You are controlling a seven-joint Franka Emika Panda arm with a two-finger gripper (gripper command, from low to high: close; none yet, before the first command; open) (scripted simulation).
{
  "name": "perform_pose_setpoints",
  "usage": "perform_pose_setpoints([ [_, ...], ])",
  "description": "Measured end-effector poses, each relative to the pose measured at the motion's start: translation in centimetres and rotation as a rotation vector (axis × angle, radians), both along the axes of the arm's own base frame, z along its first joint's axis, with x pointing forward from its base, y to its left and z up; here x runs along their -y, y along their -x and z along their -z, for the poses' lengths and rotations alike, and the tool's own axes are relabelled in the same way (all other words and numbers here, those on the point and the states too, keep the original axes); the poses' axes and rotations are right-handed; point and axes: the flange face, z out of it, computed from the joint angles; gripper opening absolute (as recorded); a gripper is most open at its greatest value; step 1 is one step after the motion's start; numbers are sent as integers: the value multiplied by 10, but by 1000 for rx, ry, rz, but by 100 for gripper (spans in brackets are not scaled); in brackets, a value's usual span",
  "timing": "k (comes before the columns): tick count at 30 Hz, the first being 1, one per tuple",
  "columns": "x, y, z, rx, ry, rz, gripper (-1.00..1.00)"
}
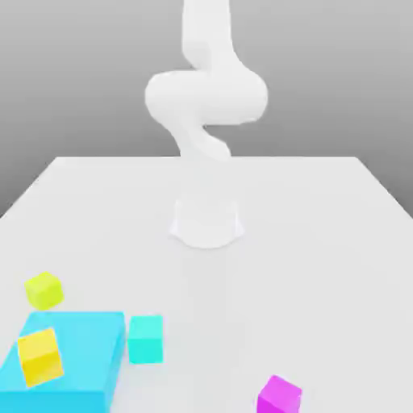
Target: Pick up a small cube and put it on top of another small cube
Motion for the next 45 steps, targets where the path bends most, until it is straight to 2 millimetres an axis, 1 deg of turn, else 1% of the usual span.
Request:
perform_pose_setpoints([
  [3, 41, -27, 53, -73, -105, 198, 0],
  [6, 82, -41, 106, -136, -203, 395, 0],
  [9, 124, -45, 161, -192, -297, 597, 0],
  [12, 164, -39, 216, -242, -388, 804, 0],
  [14, 189, -29, 253, -271, -446, 945, 0],
  [17, 222, -6, 307, -310, -529, 1160, 0],
  [20, 249, 24, 360, -344, -607, 1378, 0],
  [22, 269, 53, 393, -359, -660, 1543, 0],
  [25, 286, 97, 442, -382, -731, 1777, 0],
  [26, 287, 110, 457, -391, -750, 1847, 0],
  [27, 286, 117, 470, -399, -762, 1893, 0],
  [28, 286, 121, 482, -403, -766, 1915, 0],
  [33, 285, 124, 535, -407, -770, 1937, 0],
  [34, 285, 124, 541, -407, -770, 1937, -100],
  [39, 285, 124, 541, -404, -770, 1937, -100],
  [40, 285, 124, 544, -404, -770, 1938, -100],
  [42, 285, 124, 534, -405, -770, 1937, -100],
  [45, 286, 124, 506, -405, -770, 1937, -100],
])
